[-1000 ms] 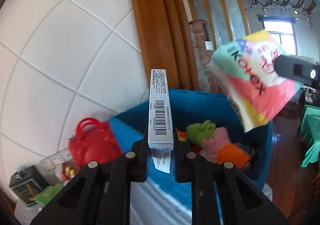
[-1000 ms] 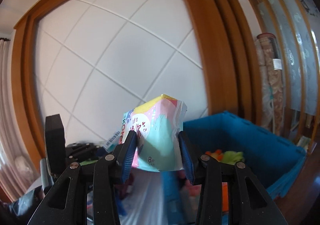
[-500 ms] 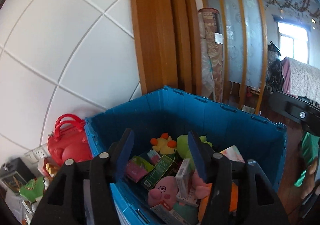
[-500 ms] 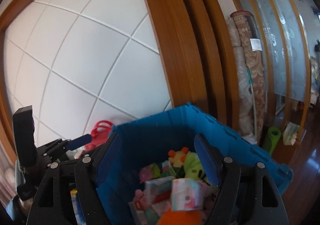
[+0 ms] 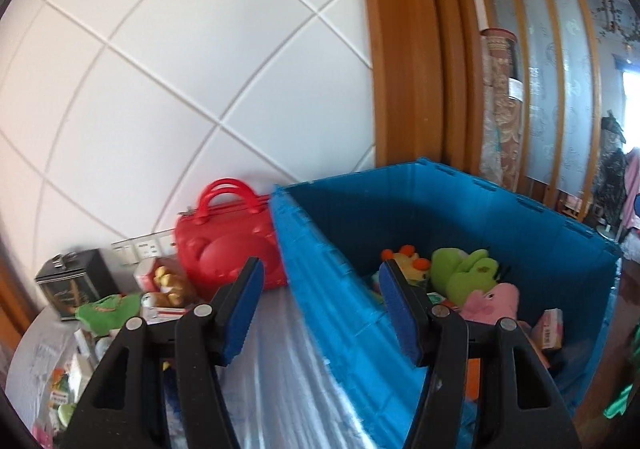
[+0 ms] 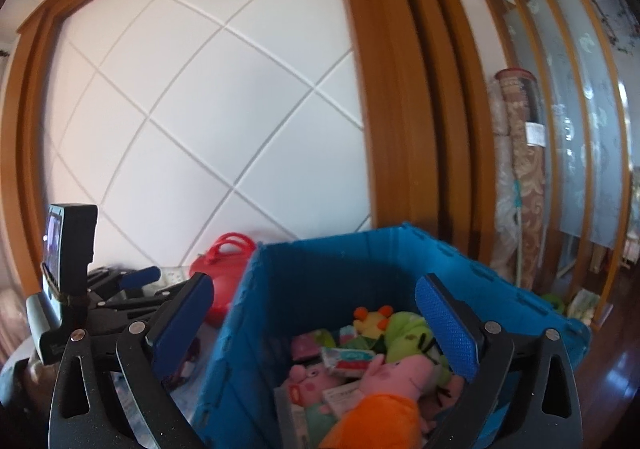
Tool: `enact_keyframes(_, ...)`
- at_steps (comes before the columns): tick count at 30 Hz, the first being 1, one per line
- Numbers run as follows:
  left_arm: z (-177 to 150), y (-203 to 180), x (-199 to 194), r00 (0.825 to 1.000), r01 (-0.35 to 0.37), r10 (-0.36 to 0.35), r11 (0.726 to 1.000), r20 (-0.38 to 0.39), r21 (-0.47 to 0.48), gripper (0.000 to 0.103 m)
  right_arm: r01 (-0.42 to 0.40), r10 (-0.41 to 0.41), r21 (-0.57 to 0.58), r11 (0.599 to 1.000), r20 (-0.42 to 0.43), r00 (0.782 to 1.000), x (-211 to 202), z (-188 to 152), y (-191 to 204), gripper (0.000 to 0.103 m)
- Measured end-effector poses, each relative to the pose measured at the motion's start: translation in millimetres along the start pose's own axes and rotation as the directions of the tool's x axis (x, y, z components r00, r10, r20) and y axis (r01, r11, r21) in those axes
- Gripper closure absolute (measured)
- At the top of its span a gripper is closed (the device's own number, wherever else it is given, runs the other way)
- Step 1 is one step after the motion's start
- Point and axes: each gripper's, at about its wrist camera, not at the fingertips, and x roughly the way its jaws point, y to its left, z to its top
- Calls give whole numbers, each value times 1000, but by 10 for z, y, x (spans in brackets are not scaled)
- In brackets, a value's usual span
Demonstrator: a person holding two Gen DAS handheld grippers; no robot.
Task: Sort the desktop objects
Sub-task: 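Move both tools back over the pile of items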
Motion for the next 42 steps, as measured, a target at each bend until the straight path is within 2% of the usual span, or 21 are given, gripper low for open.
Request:
enact_keyframes(3, -136, 183, -154, 997, -72, 72, 997, 12, 6, 44, -55, 55, -11, 998, 0, 999, -33, -27, 171, 1)
enact_keyframes(8, -324, 571, -368, 991, -136, 136, 991, 9, -12, 44, -125, 125, -30, 992, -9, 992, -43, -83, 537, 0)
enact_keyframes(15, -651, 1421, -724, 977, -214, 214, 975, -19, -59, 44, -189, 187, -26, 982, -51, 981, 16, -205, 1254, 0)
enact_keyframes(26, -1199, 2954, -1177, 948, -310, 304, 949, -98, -51, 44, -217, 217, 15, 976, -120, 969, 87, -510, 2696, 0)
enact_keyframes(30, -1479, 3466, -1300, 927, -361, 355, 932, -124, -31, 44, -233, 236, 39, 972, -167, 957, 157, -707, 3119, 0)
enact_keyframes(33, -1693, 3785, -1378, 914, -388, 379, 921, -142, -38, 44, -230, 226, 7, 973, -211, 951, 252, -872, 3356, 0)
enact_keyframes(37, -1973, 4146, -1465, 894, -431, 413, 899, -174, -80, 44, -271, 252, -33, 962, -274, 928, 416, -1134, 3568, 0)
enact_keyframes(39, -2102, 4272, -1482, 876, -462, 439, 883, -200, -86, 44, -321, 294, -40, 946, -306, 905, 510, -1277, 3630, 0)
enact_keyframes(41, -2245, 4367, -1503, 879, -454, 428, 886, -210, -95, 44, -356, 321, -43, 934, -339, 884, 594, -1421, 3680, 0)
enact_keyframes(42, -2330, 4407, -1499, 870, -469, 440, 879, -223, -92, 44, -380, 337, -53, 924, -360, 870, 659, -1531, 3720, 0)
